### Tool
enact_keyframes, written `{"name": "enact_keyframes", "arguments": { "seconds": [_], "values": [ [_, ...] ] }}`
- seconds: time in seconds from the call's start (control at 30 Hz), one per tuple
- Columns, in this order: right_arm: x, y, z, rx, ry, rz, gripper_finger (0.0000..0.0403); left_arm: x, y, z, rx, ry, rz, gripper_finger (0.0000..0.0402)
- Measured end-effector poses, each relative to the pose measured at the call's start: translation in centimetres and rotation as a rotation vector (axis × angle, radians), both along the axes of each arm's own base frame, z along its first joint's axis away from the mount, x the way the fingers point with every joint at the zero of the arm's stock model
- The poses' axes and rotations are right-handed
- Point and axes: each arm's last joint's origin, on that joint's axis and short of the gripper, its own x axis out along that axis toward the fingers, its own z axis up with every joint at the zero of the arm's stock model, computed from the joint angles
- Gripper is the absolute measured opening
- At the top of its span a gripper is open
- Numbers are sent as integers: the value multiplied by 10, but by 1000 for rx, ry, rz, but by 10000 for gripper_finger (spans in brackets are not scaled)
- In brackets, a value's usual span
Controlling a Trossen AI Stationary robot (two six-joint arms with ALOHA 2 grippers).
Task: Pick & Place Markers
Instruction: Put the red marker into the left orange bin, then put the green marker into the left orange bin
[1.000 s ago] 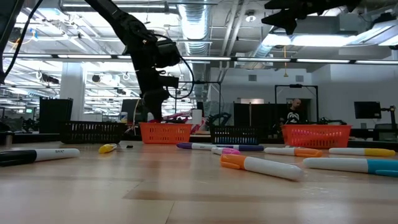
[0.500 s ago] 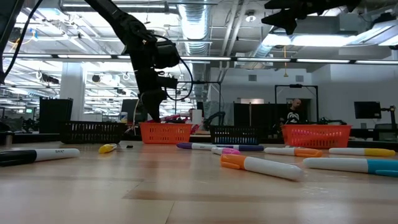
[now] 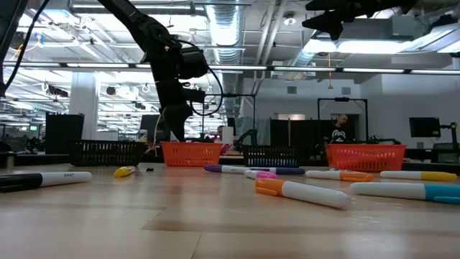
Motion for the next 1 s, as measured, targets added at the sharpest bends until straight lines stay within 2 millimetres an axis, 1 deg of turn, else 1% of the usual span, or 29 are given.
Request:
{"name": "enact_keyframes", "arguments": {
  "seconds": [0.1, 0.17, 0.23, 0.37, 0.43, 0.5, 0.63, 0.73, 0.87, 1.0],
  "values": [
    [0, 0, 0, 0, 0, 0, 250, 3, -1, 7, 32, -10, 9, 165],
    [0, 0, 0, 1, 1, 0, 250, 7, -7, 22, 56, -66, 32, 173],
    [0, 0, -1, 4, 5, 0, 250, 10, -18, 41, 61, -155, 61, 177],
    [0, 1, -2, 13, 19, 1, 250, 7, -54, 80, -45, -377, 69, 179],
    [-1, 1, -4, 24, 35, 2, 250, 7, -77, 95, -115, -470, 44, 179],
    [-1, 1, -5, 50, 43, -2, 250, 7, -99, 106, -160, -523, 15, 179],
    [-1, 1, -5, 135, 38, -21, 250, 8, -141, 116, -216, -590, -38, 179],
    [-1, 1, -7, 168, 50, -27, 250, 12, -168, 119, -217, -636, -45, 179],
    [-1, 1, -8, 176, 61, -27, 250, 15, -194, 121, -200, -693, -36, 179],
    [-1, 2, -8, 176, 61, -21, 250, 13, -212, 120, -187, -712, -33, 179]
  ]
}}
